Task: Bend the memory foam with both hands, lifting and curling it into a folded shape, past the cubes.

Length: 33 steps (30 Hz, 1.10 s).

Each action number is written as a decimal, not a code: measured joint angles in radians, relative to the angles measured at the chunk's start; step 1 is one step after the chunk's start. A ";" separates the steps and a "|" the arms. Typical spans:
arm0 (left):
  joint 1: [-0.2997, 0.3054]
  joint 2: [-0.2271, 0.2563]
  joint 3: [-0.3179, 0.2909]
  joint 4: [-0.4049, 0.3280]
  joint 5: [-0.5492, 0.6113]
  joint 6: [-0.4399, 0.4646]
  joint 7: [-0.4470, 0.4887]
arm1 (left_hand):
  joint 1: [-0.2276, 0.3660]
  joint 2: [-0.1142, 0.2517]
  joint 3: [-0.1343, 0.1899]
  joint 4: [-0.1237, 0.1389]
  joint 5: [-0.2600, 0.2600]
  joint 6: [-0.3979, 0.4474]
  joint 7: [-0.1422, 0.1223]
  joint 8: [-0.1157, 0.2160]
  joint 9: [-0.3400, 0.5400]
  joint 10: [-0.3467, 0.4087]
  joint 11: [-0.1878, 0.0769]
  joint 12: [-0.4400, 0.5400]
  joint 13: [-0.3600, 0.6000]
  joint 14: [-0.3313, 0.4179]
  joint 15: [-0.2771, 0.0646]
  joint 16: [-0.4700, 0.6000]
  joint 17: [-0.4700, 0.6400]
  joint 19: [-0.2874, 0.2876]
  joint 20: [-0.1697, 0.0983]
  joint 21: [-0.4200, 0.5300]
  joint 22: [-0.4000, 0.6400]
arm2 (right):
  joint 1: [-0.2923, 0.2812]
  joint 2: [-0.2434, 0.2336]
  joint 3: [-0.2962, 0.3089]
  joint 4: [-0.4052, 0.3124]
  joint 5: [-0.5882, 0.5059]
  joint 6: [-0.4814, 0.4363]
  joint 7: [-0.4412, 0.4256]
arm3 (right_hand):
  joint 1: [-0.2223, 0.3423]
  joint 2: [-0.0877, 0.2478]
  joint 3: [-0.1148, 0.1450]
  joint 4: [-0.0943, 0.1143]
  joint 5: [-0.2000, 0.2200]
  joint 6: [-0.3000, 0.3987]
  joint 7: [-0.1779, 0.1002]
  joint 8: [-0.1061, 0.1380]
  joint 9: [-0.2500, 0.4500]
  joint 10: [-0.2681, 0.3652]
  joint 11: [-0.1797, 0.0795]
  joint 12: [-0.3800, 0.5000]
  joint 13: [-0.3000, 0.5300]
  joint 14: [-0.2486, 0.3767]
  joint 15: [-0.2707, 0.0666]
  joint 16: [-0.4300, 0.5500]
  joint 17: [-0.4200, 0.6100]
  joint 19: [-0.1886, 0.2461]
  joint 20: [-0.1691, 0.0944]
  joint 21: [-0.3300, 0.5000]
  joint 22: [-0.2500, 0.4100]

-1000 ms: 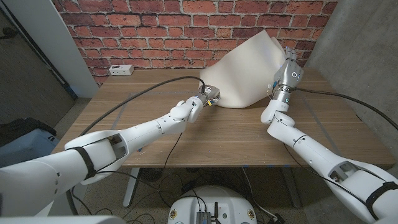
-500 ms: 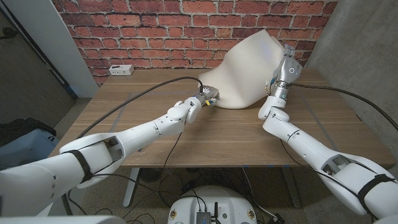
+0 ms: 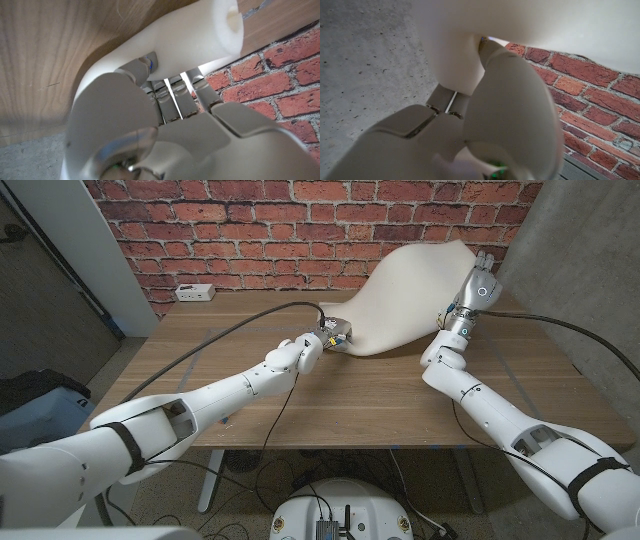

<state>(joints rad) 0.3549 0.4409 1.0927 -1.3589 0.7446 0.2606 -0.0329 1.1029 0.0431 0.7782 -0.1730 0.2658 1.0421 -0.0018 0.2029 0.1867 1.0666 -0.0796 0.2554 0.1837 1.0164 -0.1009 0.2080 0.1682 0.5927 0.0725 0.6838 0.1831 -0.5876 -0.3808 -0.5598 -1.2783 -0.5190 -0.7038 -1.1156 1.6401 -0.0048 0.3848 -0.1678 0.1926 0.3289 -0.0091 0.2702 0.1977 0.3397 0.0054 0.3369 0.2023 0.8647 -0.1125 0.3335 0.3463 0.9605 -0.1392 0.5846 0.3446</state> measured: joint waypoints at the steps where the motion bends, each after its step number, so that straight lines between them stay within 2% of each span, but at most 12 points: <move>1: 0.001 0.003 -0.001 -0.006 0.000 -0.001 -0.003 | -0.032 -0.003 -0.004 0.004 -0.001 0.001 -0.001 -0.006 0.005 0.001 0.001 0.000 0.000 0.000 -0.004 -0.007 0.002 -0.027 0.008 -0.008 0.001 | 0.000 -0.002 0.000 -0.003 0.000 -0.010 0.000 | 0.000 0.000 0.000 0.000 0.000 0.000 0.000 0.000 0.000 0.000 0.000 0.000 0.000 0.000 0.000 0.000 0.000 -0.002 -0.002 0.000 0.001; 5: 0.005 0.010 -0.004 -0.019 0.001 -0.006 -0.008 | -0.225 -0.028 -0.007 0.013 -0.035 -0.026 0.026 -0.016 0.007 -0.078 0.040 -0.025 0.082 -0.121 -0.004 -0.020 0.033 -0.168 0.056 -0.058 0.001 | -0.001 -0.013 -0.009 -0.014 0.001 -0.033 0.000 | 0.000 0.000 0.000 0.000 0.000 0.000 0.000 0.000 0.000 0.000 0.000 0.000 0.000 0.002 -0.002 -0.001 0.000 -0.011 0.000 0.001 0.004; 8: 0.008 0.018 -0.007 -0.031 0.002 -0.014 -0.011 | -0.474 -0.052 -0.023 -0.002 -0.076 -0.068 0.044 -0.015 0.007 -0.278 0.058 -0.053 0.129 -0.341 0.030 -0.020 0.054 -0.334 0.100 -0.136 0.005 | -0.001 -0.023 -0.019 -0.022 0.004 -0.045 0.000 | 0.000 0.000 0.000 0.000 0.000 0.000 0.000 0.000 0.000 0.000 0.000 -0.004 0.000 0.005 -0.002 -0.001 0.000 -0.011 0.000 0.008 0.003; 9: 0.010 0.023 -0.009 -0.037 0.003 -0.020 -0.011 | -0.558 -0.072 -0.072 0.026 -0.084 -0.080 0.046 -0.015 0.007 -0.367 0.064 -0.061 0.133 -0.446 0.048 -0.031 0.053 -0.398 0.109 -0.171 0.006 | -0.001 -0.027 -0.024 -0.025 0.007 -0.052 0.000 | 0.000 0.000 0.000 0.000 0.002 0.000 0.000 0.000 0.000 0.000 0.000 -0.005 0.000 0.006 -0.002 -0.001 0.000 -0.011 0.000 0.008 0.003; 11: 0.012 0.028 -0.012 -0.044 0.003 -0.027 -0.012 | -0.701 -0.136 -0.231 0.143 -0.088 -0.099 0.051 0.021 0.009 -0.533 0.081 -0.078 0.128 -0.632 0.080 -0.038 0.042 -0.520 0.123 -0.239 0.004 | -0.001 -0.033 -0.031 -0.028 0.010 -0.057 0.001 | 0.000 0.000 0.000 0.000 0.008 -0.004 -0.004 0.000 0.000 0.000 0.000 -0.005 0.000 0.007 0.000 -0.001 0.000 -0.011 0.000 0.012 0.005; 12: 0.014 0.032 -0.016 -0.050 0.003 -0.035 -0.012 | -0.743 -0.153 -0.275 0.172 -0.079 -0.112 0.050 0.030 0.070 -0.596 0.086 -0.083 0.116 -0.706 0.092 -0.038 0.038 -0.572 0.128 -0.270 0.003 | -0.001 -0.037 -0.037 -0.031 0.012 -0.063 0.003 | 0.000 0.000 0.000 0.000 0.008 -0.004 -0.004 0.000 0.000 0.000 0.000 -0.005 0.000 0.007 0.000 -0.001 0.000 -0.011 0.000 0.012 0.006; 17: 0.023 0.042 -0.033 -0.062 -0.018 -0.067 -0.010 | -0.831 -0.189 -0.343 0.205 -0.057 -0.165 0.057 0.023 0.113 -0.722 0.095 -0.077 0.095 -0.896 0.124 -0.038 0.025 -0.697 0.115 -0.349 0.003 | 0.003 -0.050 -0.056 -0.038 0.017 -0.075 0.011 | 0.003 0.003 -0.001 0.001 0.008 -0.004 -0.004 -0.005 0.000 0.000 0.000 -0.005 0.000 0.007 0.000 -0.001 -0.001 -0.016 0.005 0.012 0.008; 20: 0.031 0.045 -0.057 -0.065 -0.059 -0.101 -0.007 | -0.842 -0.187 -0.355 0.201 -0.045 -0.202 0.065 0.009 0.108 -0.734 0.103 -0.065 0.084 -0.895 0.129 -0.026 0.019 -0.680 0.092 -0.352 0.003 | 0.006 -0.058 -0.067 -0.042 0.021 -0.085 0.019 | 0.003 0.003 -0.004 0.004 0.008 -0.004 -0.004 -0.005 0.000 -0.004 -0.004 -0.005 0.000 0.007 0.000 -0.005 -0.001 -0.016 0.006 0.018 0.009; 22: 0.042 0.045 -0.083 -0.065 -0.097 -0.130 0.005 | -0.838 -0.183 -0.354 0.199 -0.039 -0.246 0.054 -0.005 0.098 -0.727 0.108 -0.052 0.072 -0.848 0.117 -0.010 0.015 -0.619 0.078 -0.339 0.003 | 0.007 -0.062 -0.074 -0.044 0.022 -0.087 0.021 | 0.003 0.003 -0.004 0.004 0.008 -0.004 -0.004 -0.005 0.000 -0.004 -0.004 -0.005 0.000 0.007 0.000 -0.005 -0.003 -0.020 0.006 0.020 0.011; 25: 0.057 0.037 -0.115 -0.058 -0.137 -0.167 0.033 | -0.768 -0.074 -0.301 0.155 -0.039 -0.322 0.027 -0.011 0.066 -0.655 0.095 -0.025 0.049 -0.737 0.085 0.008 0.010 -0.500 0.039 -0.313 0.003 | 0.009 -0.067 -0.083 -0.047 0.025 -0.090 0.025 | 0.003 0.003 -0.004 0.004 0.012 -0.004 -0.004 -0.005 0.000 -0.004 -0.004 -0.005 0.000 0.007 0.000 -0.006 -0.004 -0.020 0.006 0.020 0.013; 29: 0.071 0.016 -0.145 -0.028 -0.182 -0.227 0.102 | -0.629 0.081 -0.188 0.056 -0.075 -0.443 -0.028 -0.023 0.019 -0.560 0.083 -0.011 0.026 -0.583 0.058 0.008 0.004 -0.338 0.011 -0.276 0.003 | 0.010 -0.071 -0.091 -0.051 0.026 -0.091 0.026 | 0.003 0.003 -0.004 0.004 0.015 -0.004 -0.004 -0.005 0.000 -0.004 -0.004 -0.008 0.005 0.011 -0.004 -0.007 -0.006 -0.020 0.006 0.024 0.013; 33: 0.076 -0.008 -0.163 0.009 -0.216 -0.310 0.194 | -0.573 0.133 -0.133 0.009 -0.077 -0.514 -0.053 -0.026 0.005 -0.541 0.081 -0.011 0.021 -0.515 0.054 0.008 0.004 -0.253 0.001 -0.250 0.003 | 0.012 -0.076 -0.101 -0.055 0.026 -0.095 0.029 | 0.002 0.003 -0.008 0.000 0.015 -0.004 -0.004 -0.005 0.000 -0.004 -0.004 -0.012 0.005 0.013 -0.005 -0.008 -0.006 -0.022 0.004 0.027 0.015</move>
<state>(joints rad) 0.4306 0.4331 0.9301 -1.3503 0.5285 -0.0493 0.1611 0.5303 0.1761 0.6450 -0.1638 0.1883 0.5277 -0.0545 0.1768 0.1914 0.5258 0.0014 0.2440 0.2043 0.5017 -0.0473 0.2161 0.1720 0.3396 0.0735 0.4335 0.1860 -0.5759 -0.4567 -0.6611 -1.3336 -0.4932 -0.7989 -1.0869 1.6426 -0.0022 0.3768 -0.1678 0.2077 0.3249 -0.0129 0.2655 0.1975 0.3356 0.0016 0.3251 0.2073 0.8772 -0.1178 0.3251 0.3407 0.9390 -0.1355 0.6113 0.3600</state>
